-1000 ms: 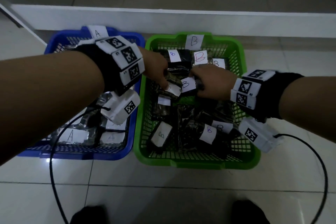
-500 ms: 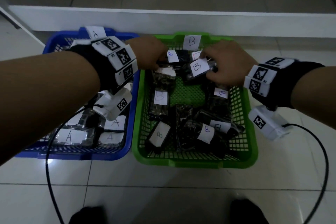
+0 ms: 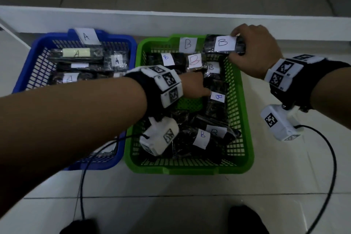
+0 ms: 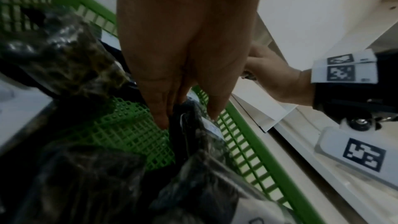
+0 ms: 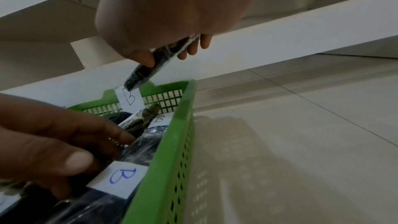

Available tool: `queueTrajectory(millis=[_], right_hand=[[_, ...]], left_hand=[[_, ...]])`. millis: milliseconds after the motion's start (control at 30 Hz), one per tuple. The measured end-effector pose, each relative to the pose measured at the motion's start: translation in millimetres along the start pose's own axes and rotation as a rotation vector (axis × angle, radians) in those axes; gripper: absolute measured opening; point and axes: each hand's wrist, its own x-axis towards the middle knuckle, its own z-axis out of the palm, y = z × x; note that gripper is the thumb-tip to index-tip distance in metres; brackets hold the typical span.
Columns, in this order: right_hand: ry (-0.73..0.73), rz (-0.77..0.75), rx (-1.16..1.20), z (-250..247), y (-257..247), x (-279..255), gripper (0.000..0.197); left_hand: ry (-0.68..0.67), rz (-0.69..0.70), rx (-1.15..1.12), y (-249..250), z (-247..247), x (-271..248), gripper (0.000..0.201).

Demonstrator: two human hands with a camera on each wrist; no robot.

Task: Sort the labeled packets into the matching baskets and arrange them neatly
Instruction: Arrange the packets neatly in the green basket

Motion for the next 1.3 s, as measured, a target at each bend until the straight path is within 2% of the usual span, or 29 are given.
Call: queueTrajectory(millis=[33,100,133,167,400,567,700,767,833,933,1067,1167,1300], right_hand=[[0.004,0.010,0.014,0,2,-1,0.054],[-0.006,0.015,0.024,0,7,-4,0.054],[-0.021,0.013,0.023,0,9,-6,0.055],[-0.035,0.008,0.020,0,11,-8,0.055],[-0.056,0.000,0.021,-2,20,-11,0.054],[-0.079,-0.001,0.032,-6,21,-12,0.052],[-0.091,-0.012,0.024,-8,25,-16,0.046],[-0.087,-0.014,0.029,-9,26,-17,0.045],[-0.081,-0.022,0.046,-9,25,-18,0.046],[-0.108,-0.083,0.050,-9,20,-18,0.050],[-0.206,-0.300,-0.061,-2,6,-19,0.050],[-0.270,-0.366,-0.098,8,-6,-22,0.045],[-0.355,-0.420,-0.174,22,-16,-27,0.045]], left_hand=[[-0.021,-0.030,-0.107,2,5,5,0.035],[-0.038,-0.047,-0.247,10,10,10,0.073],[-0.035,-0.040,-0.275,12,12,11,0.083],[-0.031,-0.023,-0.277,15,13,12,0.085],[-0.004,-0.032,-0.145,20,13,14,0.070],[-0.010,-0.016,-0.180,26,11,18,0.073],[-0.077,-0.025,-0.139,27,3,18,0.066],[-0.099,-0.038,-0.205,26,-5,15,0.052],[-0.120,-0.055,-0.394,21,-17,9,0.039],[-0.170,-0.104,-0.467,5,-38,-9,0.038],[-0.291,-0.164,-0.291,-31,-64,-39,0.040],[-0.386,-0.184,-0.126,-53,-68,-54,0.041],[-0.357,-0.150,0.144,-62,-61,-61,0.040]])
